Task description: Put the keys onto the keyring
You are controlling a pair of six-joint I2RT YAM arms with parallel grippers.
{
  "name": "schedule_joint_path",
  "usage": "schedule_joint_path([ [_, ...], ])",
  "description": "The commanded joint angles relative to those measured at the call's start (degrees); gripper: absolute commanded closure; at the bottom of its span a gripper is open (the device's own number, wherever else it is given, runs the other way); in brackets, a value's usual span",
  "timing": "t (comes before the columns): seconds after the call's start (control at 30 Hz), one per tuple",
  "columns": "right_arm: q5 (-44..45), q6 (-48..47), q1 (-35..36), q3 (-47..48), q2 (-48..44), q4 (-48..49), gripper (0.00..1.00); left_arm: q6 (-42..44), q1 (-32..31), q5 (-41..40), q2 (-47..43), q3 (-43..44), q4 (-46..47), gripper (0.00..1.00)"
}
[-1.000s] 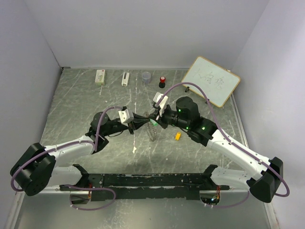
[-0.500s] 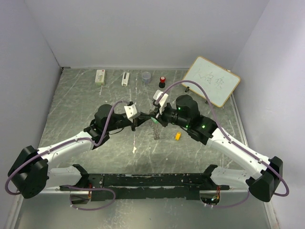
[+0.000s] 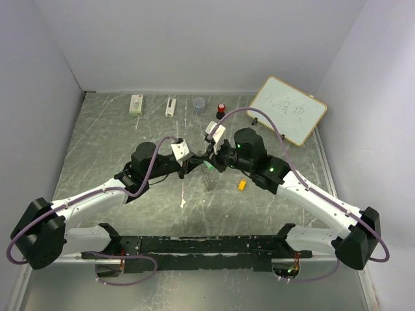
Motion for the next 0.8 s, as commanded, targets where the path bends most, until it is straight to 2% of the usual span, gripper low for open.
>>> schedule_joint_path([
  [0.0,-0.15,2.33,0.45,-0.31,-2.80,3.79,1.00,-0.37,-0.54,-2.59,-1.67,0.47,3.62,0.77],
  [0.13,-1.09,2.87,-0.78,-3.02,-5.15,6.32,1.00,-1.10,-0.58,-2.42,-3.30,-3.63,9.16,0.72],
  [0.27,-6.49,4.26,-4.30,-5.36,-6.69,9.23,1.00,-1.53,-0.51,-1.17,-4.82,-5.79,12.71,0.68],
  [0.5,-19.61,9.77,-12.24,-9.22,-8.84,16.19,1.00,-1.50,-0.47,-0.03,-6.96,-7.02,13.74,0.68],
  [0.77,-26.78,17.48,-14.69,-12.97,-8.23,26.56,1.00,-2.72,-0.55,0.48,-6.14,-7.76,17.19,0.64],
])
